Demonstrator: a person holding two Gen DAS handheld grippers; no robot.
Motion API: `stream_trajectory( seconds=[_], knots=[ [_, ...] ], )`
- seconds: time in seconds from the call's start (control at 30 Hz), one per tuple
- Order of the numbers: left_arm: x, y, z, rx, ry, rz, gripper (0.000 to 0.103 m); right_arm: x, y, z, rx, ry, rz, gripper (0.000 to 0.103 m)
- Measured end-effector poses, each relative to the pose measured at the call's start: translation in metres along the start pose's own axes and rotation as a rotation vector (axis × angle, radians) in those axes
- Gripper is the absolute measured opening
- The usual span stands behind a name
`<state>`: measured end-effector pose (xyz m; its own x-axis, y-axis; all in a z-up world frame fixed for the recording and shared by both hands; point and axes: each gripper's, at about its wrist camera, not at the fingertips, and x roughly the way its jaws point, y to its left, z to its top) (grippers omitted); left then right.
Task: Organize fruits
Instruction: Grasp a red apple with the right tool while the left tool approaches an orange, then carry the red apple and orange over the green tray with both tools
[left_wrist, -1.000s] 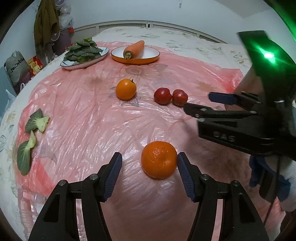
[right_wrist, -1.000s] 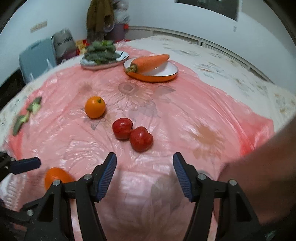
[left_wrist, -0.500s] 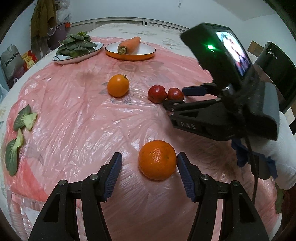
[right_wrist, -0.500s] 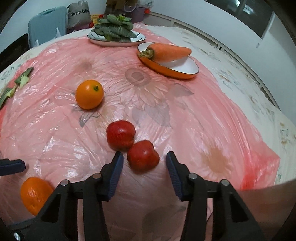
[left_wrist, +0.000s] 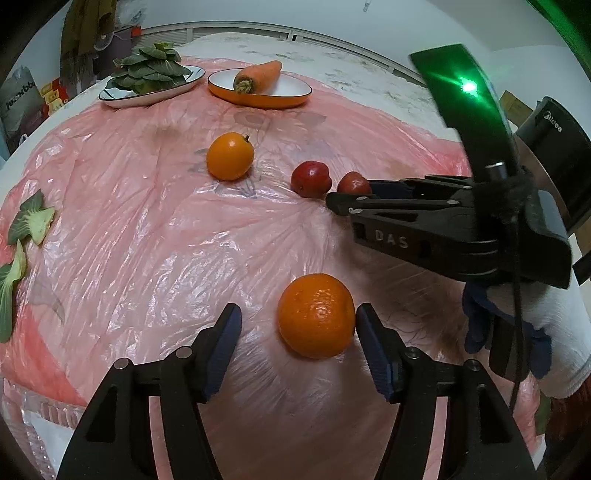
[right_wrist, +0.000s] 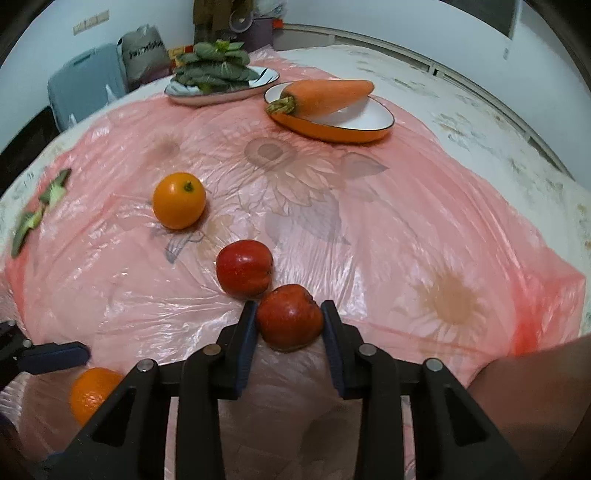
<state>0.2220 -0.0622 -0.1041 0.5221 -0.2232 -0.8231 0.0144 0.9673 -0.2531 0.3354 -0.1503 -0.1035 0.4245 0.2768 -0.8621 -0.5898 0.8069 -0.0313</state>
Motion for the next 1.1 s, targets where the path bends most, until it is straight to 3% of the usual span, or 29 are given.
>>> stream_trajectory(
  seconds=[0.5,0.77,0.93,1.0,1.1],
  knots=[
    [0.008,-0.009,-0.003,0.047,0.0,0.041,0.064,-0.046,0.004,-0.022,0.098,-0.116,0.029,0.027],
    [0.009,-0.013,-0.005,0.062,-0.011,0.066,0.064,-0.088,0.002,-0.054,0.198,-0.186,0.006,0.028],
    [0.004,-0.019,-0.01,0.095,-0.049,0.099,0.053,-0.107,0.006,-0.089,0.262,-0.189,0.018,0.028],
    [0.001,-0.024,-0.011,0.114,-0.049,0.064,0.036,-0.113,0.007,-0.102,0.292,-0.189,0.02,0.028],
    [-0.003,-0.037,-0.013,0.165,-0.074,0.109,0.036,-0.124,0.006,-0.122,0.343,-0.19,0.025,0.028]
  ],
)
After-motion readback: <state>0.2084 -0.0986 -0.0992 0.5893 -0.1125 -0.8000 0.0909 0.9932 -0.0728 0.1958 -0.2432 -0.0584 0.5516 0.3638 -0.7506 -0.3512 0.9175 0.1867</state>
